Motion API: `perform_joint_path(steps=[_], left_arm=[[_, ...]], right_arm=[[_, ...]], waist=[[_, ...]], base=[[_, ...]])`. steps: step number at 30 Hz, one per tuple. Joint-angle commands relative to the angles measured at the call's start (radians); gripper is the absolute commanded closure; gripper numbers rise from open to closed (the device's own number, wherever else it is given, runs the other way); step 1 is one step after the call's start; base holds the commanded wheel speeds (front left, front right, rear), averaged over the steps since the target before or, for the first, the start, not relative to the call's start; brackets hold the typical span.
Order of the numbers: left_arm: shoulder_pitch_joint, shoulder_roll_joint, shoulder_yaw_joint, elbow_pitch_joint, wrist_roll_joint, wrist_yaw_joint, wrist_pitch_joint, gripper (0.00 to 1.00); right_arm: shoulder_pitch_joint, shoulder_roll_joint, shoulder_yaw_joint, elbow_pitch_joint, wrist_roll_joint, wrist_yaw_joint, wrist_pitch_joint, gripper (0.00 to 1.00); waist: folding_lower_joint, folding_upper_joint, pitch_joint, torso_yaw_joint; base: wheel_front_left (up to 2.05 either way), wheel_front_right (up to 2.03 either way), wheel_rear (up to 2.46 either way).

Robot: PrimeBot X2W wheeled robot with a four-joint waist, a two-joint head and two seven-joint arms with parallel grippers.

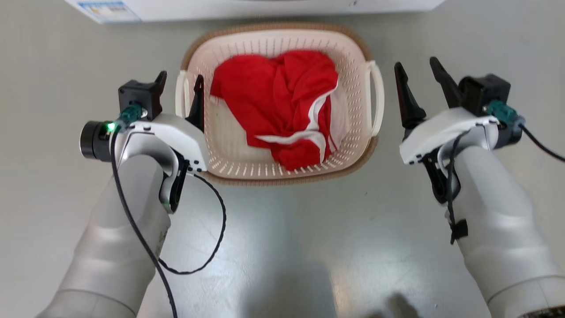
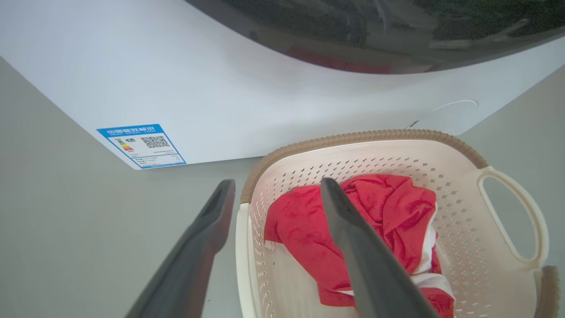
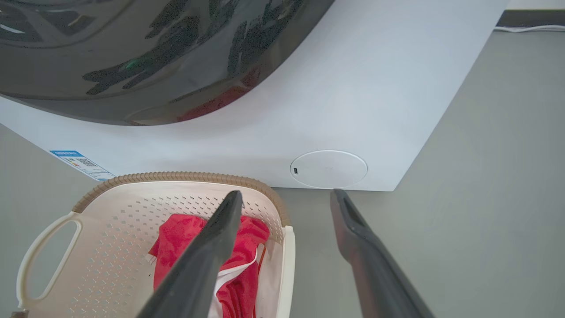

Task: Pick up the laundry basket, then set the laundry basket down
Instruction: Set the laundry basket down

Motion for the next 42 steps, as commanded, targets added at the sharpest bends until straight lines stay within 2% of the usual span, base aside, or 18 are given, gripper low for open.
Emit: perform_joint_path(steps=[1, 9, 24, 35, 42], left_arm=[[0.03, 0.027, 0.029, -0.028, 0.006, -0.002, -0.005, 0.0], [0.168, 0.007, 0.113, -0.151, 0.013, -0.025, -0.005, 0.0], [0.413, -0.004, 0.246, -0.323, 0.031, -0.069, -0.005, 0.0], [0.602, -0.008, 0.29, -0.405, 0.02, -0.07, -0.005, 0.0], [0.719, -0.022, 0.286, -0.491, 0.003, -0.043, 0.011, 0.0]], right_arm=[[0.042, 0.017, 0.007, -0.029, -0.013, 0.005, -0.014, 0.0], [0.162, 0.017, -0.055, -0.158, -0.083, 0.005, -0.014, 0.0], [0.392, 0.017, -0.096, -0.383, -0.16, 0.005, -0.014, 0.0], [0.562, 0.017, -0.094, -0.468, -0.168, 0.005, 0.009, 0.0], [0.682, 0.017, -0.096, -0.573, -0.174, 0.005, 0.103, 0.0]], waist=[[-0.0001, 0.0, -0.053, -0.005], [-0.0001, 0.0, -0.209, -0.003], [-0.0001, 0.0, -0.462, 0.027], [-0.0001, 0.0, -0.627, 0.024], [-0.0001, 0.0, -0.715, 0.021]], base=[[0.0, 0.0, 0.0], [0.0, 0.0, 0.0], [0.0, 0.0, 0.0], [0.0, 0.0, 0.0], [0.0, 0.0, 0.0]])
